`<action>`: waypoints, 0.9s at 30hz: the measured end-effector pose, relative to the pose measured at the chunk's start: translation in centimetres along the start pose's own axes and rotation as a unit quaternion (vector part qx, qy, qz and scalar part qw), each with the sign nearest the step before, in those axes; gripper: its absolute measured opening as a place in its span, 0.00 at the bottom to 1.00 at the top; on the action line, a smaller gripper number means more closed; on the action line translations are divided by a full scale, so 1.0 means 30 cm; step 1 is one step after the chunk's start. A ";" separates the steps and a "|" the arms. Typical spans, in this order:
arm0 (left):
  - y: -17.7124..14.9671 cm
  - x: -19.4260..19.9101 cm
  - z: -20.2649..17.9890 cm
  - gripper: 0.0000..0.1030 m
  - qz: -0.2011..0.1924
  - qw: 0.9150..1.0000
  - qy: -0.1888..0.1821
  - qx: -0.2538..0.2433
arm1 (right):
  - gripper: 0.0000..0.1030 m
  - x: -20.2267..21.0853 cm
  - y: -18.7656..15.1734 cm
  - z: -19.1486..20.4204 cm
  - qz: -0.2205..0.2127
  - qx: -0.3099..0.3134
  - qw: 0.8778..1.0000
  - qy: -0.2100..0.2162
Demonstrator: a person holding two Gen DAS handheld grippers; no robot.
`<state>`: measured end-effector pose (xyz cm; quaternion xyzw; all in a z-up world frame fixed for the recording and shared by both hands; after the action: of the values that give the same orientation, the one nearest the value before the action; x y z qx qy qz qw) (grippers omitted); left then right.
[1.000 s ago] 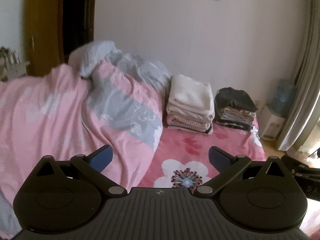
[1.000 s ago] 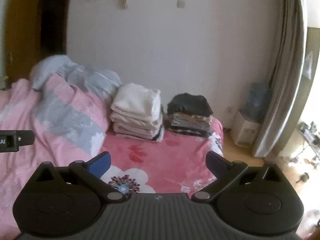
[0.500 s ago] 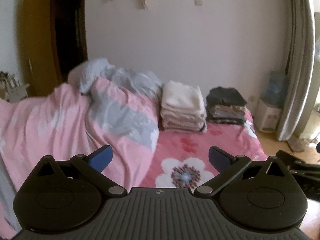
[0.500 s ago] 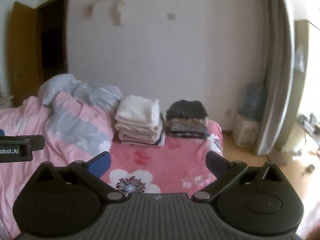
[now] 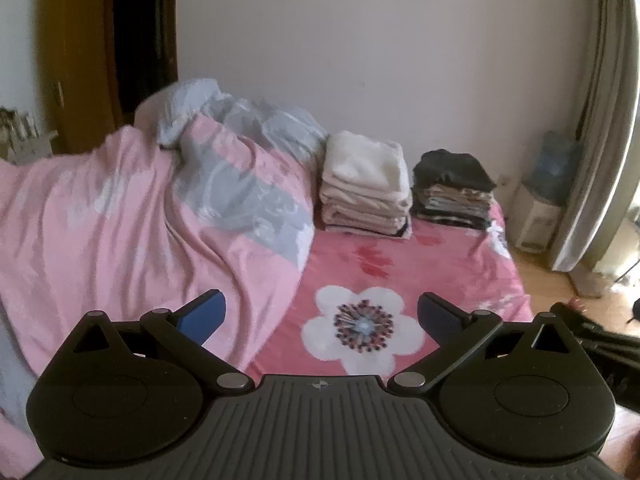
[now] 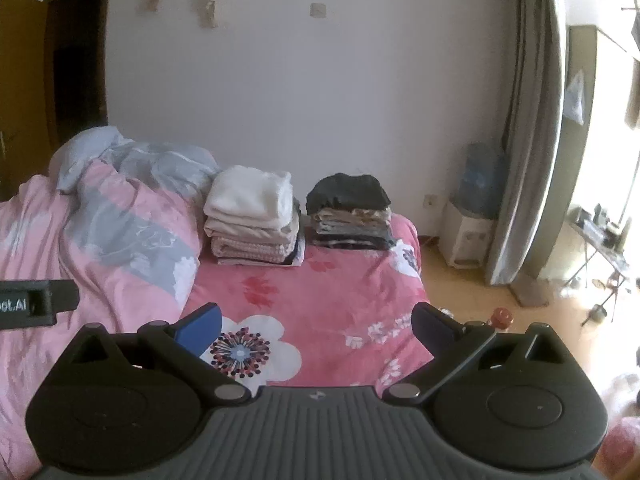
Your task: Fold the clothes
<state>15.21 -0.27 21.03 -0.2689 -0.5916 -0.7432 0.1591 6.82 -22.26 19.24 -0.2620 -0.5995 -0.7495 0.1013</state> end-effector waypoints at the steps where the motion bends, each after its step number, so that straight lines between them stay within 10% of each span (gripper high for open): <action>1: 0.000 0.000 -0.002 1.00 0.000 1.000 0.004 -0.004 | 1.00 -0.003 -0.002 0.000 0.002 -0.002 1.000 0.000; 27: 0.000 -0.020 -0.023 1.00 0.012 1.000 0.026 -0.011 | 1.00 -0.057 -0.053 0.019 0.030 0.010 0.999 -0.010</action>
<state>15.54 -0.99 20.57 -0.2585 -0.5757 -0.7545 0.1803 7.66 -21.58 17.10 -0.2867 -0.5998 -0.7372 0.1203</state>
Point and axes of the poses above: each gripper's, at about its wrist camera, not at the fingertips, and x roughly against the way its jaws point, z to its left, y to its top, the point moved 5 cm from there along -x, roughly the way its jaws point, and after that the axes turned 12 degrees about -x, right-handed, at the moved point
